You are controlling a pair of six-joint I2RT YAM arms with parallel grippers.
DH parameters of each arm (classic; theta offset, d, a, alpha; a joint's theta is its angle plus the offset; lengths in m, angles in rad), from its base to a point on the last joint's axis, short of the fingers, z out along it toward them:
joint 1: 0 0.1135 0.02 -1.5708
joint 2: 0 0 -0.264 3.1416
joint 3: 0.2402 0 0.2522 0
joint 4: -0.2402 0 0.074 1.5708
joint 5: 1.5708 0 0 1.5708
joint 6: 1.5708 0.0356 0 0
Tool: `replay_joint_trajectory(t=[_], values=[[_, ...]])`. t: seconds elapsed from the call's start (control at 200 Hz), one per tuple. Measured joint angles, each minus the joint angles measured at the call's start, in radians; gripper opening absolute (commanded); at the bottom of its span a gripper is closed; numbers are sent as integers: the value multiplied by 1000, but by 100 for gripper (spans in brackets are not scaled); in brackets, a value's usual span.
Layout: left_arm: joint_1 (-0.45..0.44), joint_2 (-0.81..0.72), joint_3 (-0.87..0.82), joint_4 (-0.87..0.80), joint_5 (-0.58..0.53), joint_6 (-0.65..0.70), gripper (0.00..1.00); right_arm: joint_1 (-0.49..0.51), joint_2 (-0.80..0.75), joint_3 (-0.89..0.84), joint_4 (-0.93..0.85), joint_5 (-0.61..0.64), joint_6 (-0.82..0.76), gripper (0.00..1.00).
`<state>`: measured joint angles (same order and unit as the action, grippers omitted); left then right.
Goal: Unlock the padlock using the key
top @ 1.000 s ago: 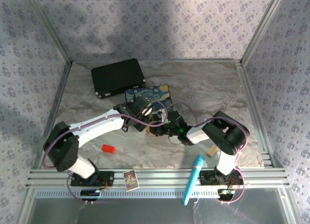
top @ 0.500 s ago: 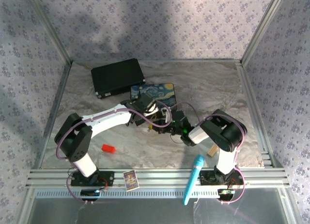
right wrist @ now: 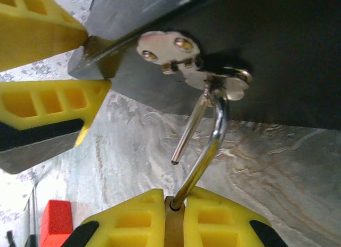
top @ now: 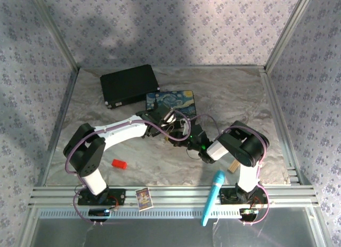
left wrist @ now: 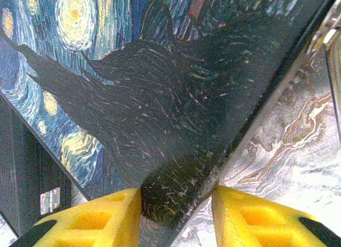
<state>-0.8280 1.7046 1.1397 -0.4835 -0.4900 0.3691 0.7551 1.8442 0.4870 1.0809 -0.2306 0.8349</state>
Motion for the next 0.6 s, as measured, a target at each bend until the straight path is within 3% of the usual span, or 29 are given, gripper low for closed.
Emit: replay_joint_trajectory(t=[0.6], values=[[-24,11,-16,69,-31,1,35,-6,24,-21,78,137,94,0]])
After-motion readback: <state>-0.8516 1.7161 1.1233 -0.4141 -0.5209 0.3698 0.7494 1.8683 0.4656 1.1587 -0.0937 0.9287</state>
